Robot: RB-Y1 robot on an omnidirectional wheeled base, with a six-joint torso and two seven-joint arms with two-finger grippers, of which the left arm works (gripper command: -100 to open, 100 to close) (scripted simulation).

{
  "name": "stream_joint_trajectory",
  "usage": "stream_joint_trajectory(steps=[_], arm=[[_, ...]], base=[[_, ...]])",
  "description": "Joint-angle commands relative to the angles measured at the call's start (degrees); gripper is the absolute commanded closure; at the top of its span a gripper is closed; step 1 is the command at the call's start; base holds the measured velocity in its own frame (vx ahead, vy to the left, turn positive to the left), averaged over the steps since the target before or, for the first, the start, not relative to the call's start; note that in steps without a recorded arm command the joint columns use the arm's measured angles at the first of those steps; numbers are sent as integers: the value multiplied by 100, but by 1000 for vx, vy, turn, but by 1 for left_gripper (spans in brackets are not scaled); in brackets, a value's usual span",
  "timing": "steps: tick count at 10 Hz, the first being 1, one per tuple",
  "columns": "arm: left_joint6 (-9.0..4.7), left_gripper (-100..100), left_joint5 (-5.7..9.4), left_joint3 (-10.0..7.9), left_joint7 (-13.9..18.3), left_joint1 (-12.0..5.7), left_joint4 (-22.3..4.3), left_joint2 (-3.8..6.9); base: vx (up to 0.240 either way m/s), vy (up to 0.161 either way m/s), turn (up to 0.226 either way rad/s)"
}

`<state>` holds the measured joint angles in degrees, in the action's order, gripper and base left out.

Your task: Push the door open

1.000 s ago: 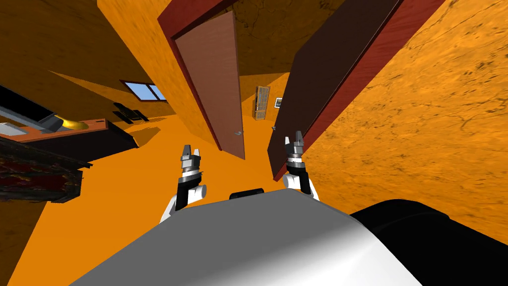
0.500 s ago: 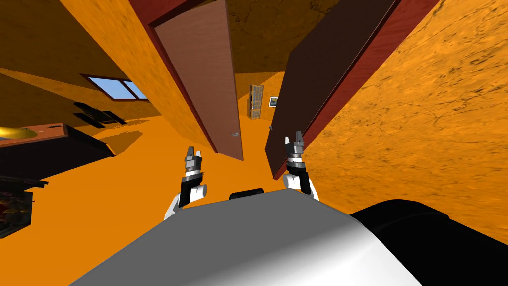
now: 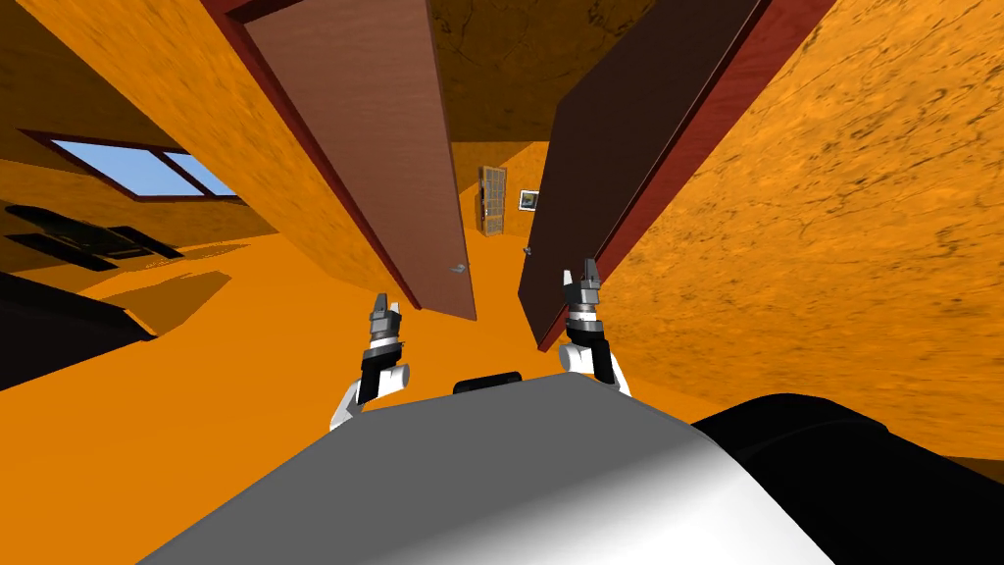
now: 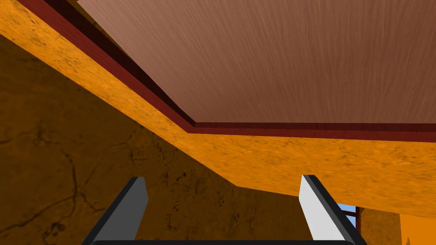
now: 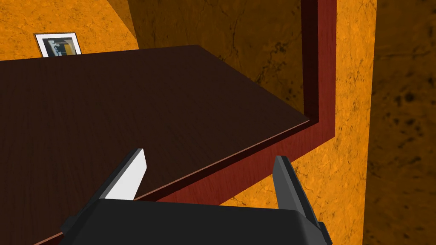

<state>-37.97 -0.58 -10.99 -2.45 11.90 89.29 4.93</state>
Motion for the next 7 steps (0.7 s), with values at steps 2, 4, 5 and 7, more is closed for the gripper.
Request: stream_joint_trajectory(steps=[2,4,5,7], arm=[[-58,-100,-26,-60,7,-160,-331,9],[-109,-100,-53,-130,33,-297,-660,24],[-134,-100,-67,-165,45,-366,-824,31],[-185,-100,-94,-234,70,-504,-1118,44]], base=[[30,68,-94],[45,94,-212],[43,118,-190],[51,105,-190]])
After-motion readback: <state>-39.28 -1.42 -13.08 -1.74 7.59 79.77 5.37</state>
